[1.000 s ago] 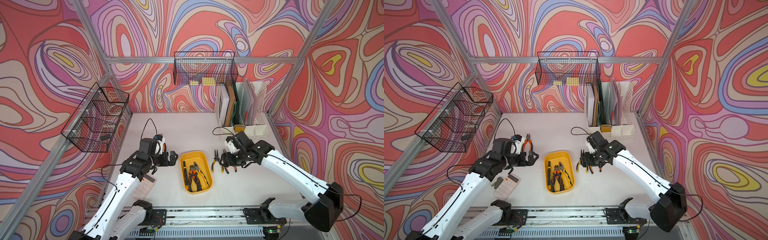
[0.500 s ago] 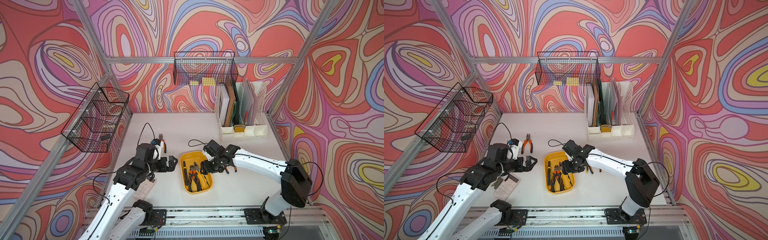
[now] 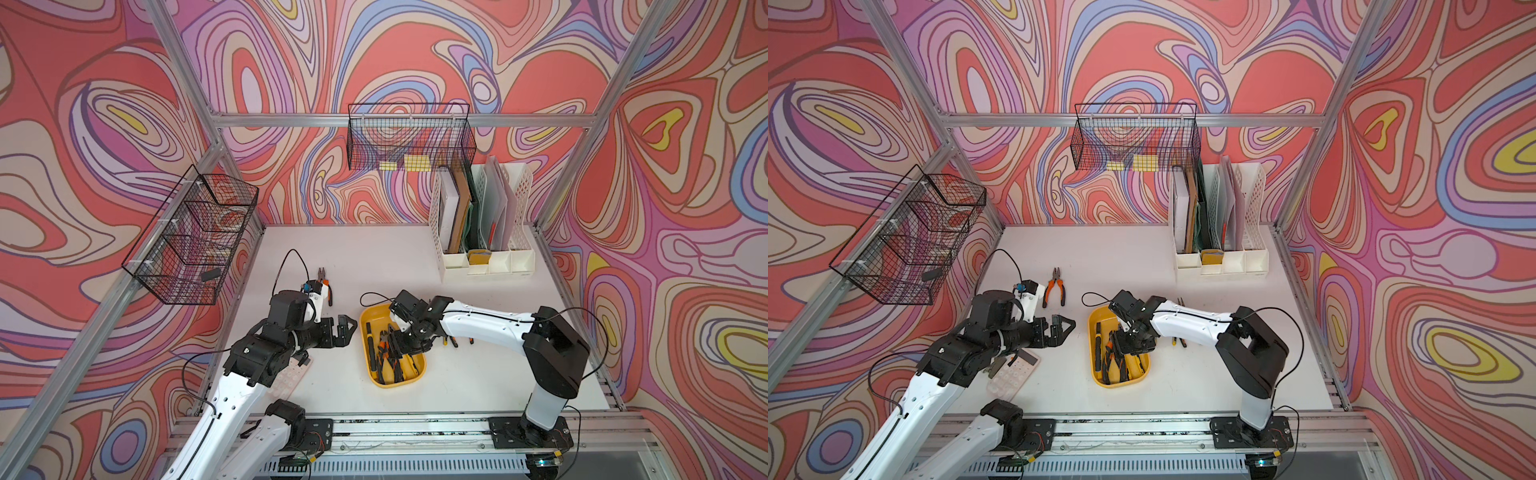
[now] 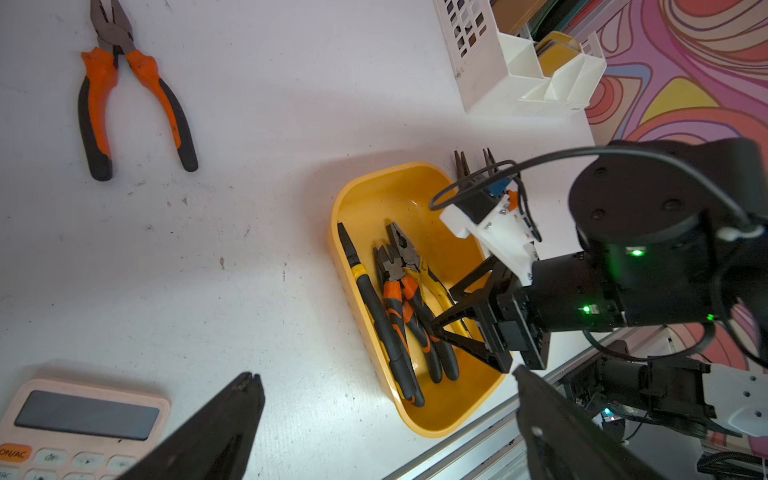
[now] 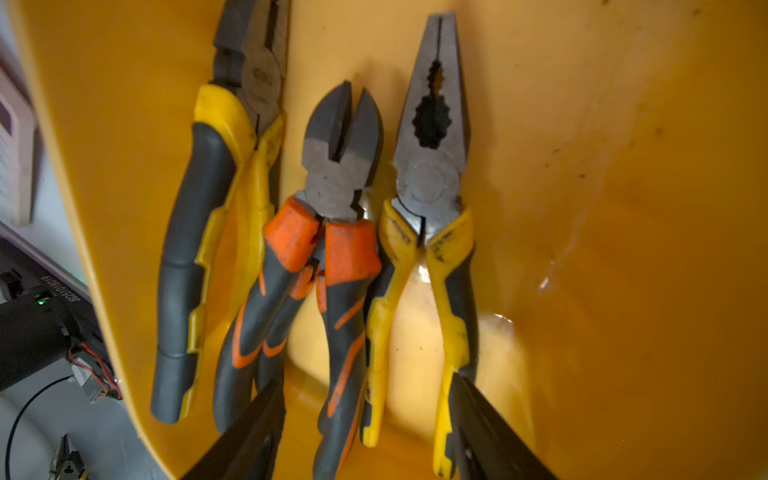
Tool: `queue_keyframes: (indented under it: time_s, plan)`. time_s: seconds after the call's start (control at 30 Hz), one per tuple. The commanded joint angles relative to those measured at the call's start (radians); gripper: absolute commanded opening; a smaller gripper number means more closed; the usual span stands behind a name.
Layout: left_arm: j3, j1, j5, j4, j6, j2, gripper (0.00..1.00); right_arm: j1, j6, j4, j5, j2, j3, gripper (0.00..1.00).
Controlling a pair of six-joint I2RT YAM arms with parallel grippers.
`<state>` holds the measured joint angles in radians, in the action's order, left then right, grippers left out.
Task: Take the pliers out of the storage box
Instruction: Pick up the pliers from the storage box.
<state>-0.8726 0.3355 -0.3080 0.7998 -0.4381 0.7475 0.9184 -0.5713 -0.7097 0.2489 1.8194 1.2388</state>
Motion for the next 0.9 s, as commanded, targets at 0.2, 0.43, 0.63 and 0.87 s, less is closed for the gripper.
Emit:
queue_keyframes:
  time_s: [0.2, 0.43, 0.63, 0.87]
  plan:
    - [0.012, 0.009, -0.026, -0.025, 0.009, -0.004, 0.99, 0.049, -0.003, -0.064, -0.060, 0.093, 0.093, 0.56]
    - [0.015, 0.008, -0.025, -0.026, 0.009, -0.007, 0.99, 0.063, -0.011, -0.082, -0.080, 0.113, 0.099, 0.48]
    - [0.014, 0.008, -0.026, -0.026, 0.007, -0.004, 0.99, 0.075, -0.013, -0.113, -0.120, 0.119, 0.116, 0.38]
    - [0.015, 0.009, -0.025, -0.026, 0.008, -0.006, 0.99, 0.080, -0.025, -0.136, -0.158, 0.094, 0.131, 0.23]
